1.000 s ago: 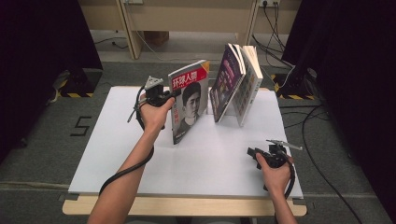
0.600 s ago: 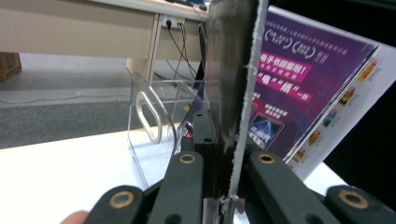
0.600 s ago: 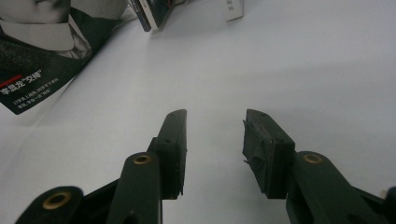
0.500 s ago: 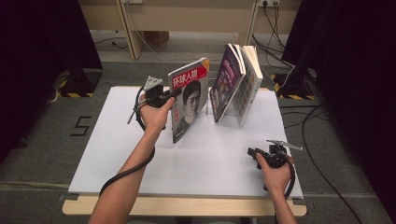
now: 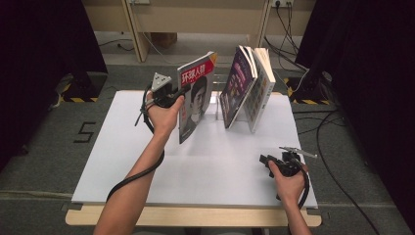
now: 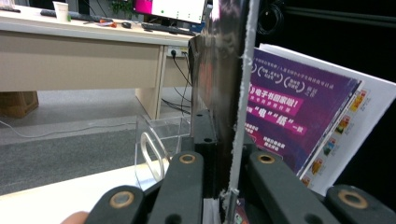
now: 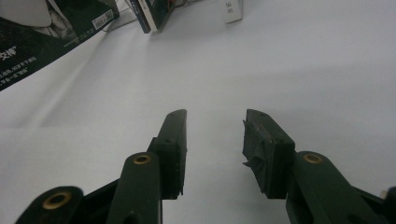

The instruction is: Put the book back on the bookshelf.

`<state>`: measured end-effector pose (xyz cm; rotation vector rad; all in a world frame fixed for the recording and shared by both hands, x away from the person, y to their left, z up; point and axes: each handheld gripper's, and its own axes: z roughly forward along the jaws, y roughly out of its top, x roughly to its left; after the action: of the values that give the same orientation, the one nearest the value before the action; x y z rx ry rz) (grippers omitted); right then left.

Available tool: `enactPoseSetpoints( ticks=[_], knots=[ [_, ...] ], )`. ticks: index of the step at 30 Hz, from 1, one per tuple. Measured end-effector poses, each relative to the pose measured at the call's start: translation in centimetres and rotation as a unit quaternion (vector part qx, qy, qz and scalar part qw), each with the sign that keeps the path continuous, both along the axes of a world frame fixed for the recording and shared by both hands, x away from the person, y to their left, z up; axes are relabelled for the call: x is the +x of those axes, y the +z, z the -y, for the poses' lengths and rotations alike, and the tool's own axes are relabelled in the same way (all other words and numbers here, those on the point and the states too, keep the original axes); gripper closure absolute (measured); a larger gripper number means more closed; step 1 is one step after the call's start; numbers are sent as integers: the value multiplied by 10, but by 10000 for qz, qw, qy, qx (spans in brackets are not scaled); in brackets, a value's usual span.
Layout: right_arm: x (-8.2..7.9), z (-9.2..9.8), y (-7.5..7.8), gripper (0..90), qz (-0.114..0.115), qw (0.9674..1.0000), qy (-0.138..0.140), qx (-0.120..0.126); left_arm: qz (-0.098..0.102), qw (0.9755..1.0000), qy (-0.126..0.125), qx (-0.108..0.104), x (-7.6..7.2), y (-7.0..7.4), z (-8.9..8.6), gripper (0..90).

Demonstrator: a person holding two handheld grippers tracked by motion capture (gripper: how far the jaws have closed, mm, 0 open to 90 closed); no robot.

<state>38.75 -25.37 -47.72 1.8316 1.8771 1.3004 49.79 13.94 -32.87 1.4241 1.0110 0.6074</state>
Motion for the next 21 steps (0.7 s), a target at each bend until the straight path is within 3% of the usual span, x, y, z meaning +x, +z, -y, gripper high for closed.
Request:
enactPoseSetpoints(
  ticks=[5,21],
  knots=[
    [0,1,0,599,-9,10000,-11,11,79,9999,49,-81,4,6,2,864],
    [0,1,0,599,1,10000,-17,30,417,9986,325,-53,24,12,12,864]
  ],
)
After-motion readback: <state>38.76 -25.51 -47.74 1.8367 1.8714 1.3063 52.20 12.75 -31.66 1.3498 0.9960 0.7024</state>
